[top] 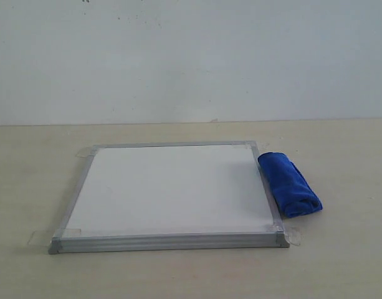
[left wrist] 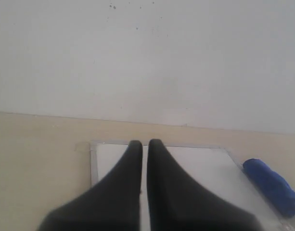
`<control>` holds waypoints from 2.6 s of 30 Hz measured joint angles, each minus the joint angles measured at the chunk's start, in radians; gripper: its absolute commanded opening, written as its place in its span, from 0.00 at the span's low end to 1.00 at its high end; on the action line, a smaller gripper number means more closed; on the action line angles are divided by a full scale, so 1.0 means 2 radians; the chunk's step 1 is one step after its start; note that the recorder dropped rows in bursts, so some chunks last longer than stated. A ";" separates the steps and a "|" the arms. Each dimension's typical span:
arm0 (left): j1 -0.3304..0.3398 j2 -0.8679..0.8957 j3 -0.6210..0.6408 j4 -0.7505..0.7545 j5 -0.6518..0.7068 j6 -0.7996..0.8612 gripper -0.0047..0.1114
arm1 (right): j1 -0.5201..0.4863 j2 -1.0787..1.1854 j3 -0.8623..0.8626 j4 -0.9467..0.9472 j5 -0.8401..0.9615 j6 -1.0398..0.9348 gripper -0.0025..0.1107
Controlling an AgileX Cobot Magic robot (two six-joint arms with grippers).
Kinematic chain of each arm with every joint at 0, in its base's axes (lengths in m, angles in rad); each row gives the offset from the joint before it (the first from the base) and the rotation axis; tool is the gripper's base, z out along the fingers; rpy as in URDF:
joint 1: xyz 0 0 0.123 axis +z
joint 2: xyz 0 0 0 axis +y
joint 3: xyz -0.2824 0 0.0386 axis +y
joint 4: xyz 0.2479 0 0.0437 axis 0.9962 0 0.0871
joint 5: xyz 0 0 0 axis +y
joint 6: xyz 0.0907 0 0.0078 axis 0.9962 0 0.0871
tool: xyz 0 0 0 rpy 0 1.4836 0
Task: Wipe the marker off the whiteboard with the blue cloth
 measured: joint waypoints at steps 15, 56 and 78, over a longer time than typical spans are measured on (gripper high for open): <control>0.000 -0.166 0.124 0.177 0.000 -0.178 0.07 | 0.000 0.000 0.000 0.000 0.000 0.000 0.02; 0.000 -0.181 0.167 0.240 0.051 -0.146 0.07 | 0.000 0.000 0.000 0.000 0.000 0.000 0.02; 0.000 -0.181 0.167 0.240 0.051 -0.127 0.07 | 0.000 0.000 0.000 0.000 0.000 0.000 0.02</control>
